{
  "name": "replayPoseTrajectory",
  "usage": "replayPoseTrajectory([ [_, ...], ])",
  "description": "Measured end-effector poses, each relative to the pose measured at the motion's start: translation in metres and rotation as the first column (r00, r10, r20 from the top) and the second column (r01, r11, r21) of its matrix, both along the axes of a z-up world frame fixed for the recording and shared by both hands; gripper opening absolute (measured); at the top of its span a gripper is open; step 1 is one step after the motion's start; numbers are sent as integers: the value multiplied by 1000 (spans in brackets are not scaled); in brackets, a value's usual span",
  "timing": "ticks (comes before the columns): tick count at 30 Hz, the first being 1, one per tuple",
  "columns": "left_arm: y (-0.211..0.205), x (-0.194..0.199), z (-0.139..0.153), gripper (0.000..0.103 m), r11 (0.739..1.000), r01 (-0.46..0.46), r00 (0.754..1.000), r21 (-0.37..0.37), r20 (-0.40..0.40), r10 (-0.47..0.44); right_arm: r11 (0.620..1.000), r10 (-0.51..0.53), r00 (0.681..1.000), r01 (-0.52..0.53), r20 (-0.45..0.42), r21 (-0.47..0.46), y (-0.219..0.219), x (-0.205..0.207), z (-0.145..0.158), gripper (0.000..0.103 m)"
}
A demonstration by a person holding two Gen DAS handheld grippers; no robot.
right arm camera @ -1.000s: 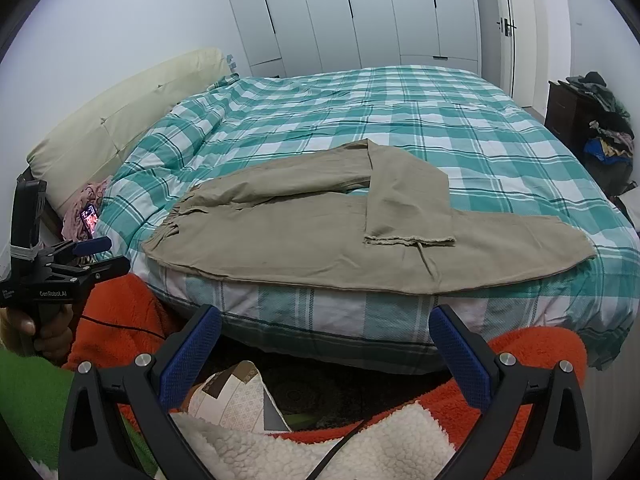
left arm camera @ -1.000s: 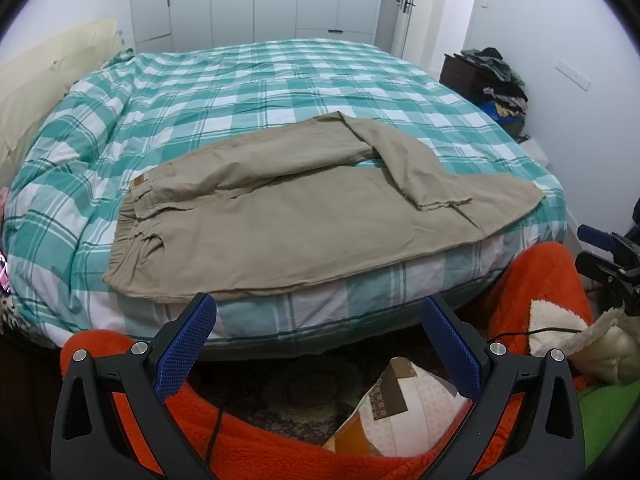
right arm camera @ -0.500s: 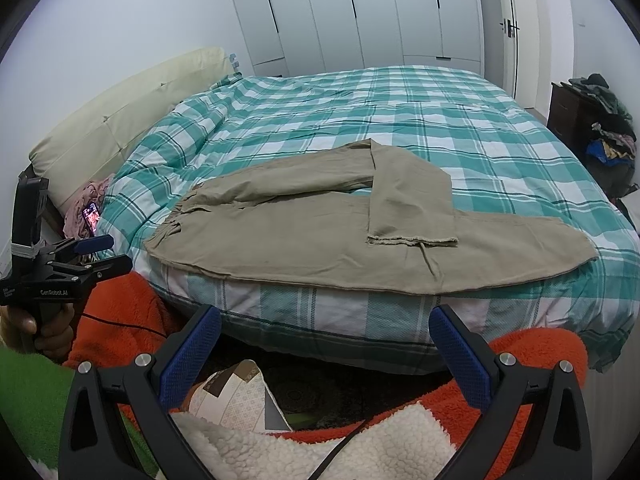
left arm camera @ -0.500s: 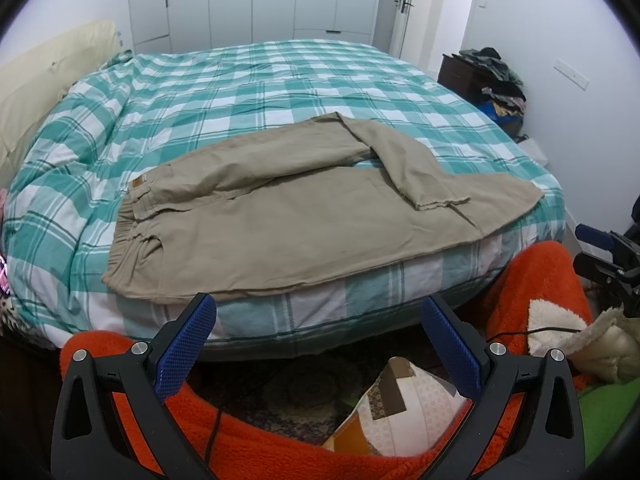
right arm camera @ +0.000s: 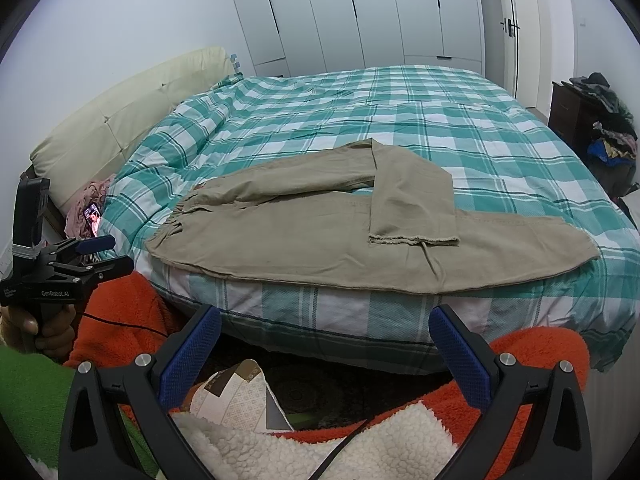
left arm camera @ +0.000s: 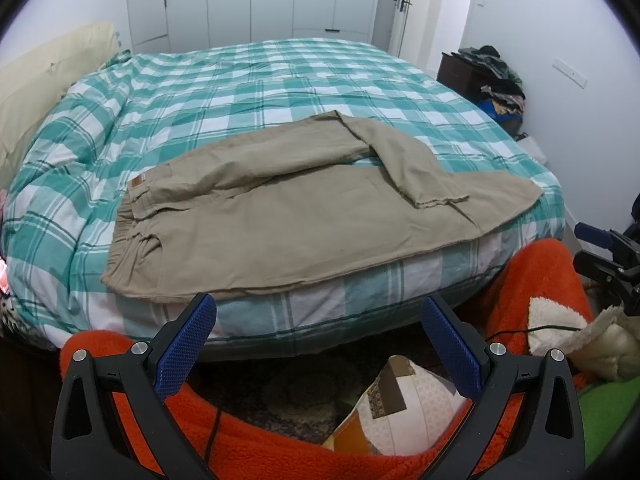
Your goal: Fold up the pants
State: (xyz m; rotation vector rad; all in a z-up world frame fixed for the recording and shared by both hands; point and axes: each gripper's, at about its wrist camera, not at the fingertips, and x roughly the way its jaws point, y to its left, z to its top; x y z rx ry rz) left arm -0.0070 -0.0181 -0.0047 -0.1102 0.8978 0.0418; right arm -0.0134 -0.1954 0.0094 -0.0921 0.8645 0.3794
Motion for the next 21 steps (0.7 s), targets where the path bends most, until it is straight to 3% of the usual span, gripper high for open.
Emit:
replayPoseTrajectory([
  [21,1,1,-2,102,1000,3,1000,2,-6,-3,1000,4,1000,-3,-14,9,-1,0,-5,103],
])
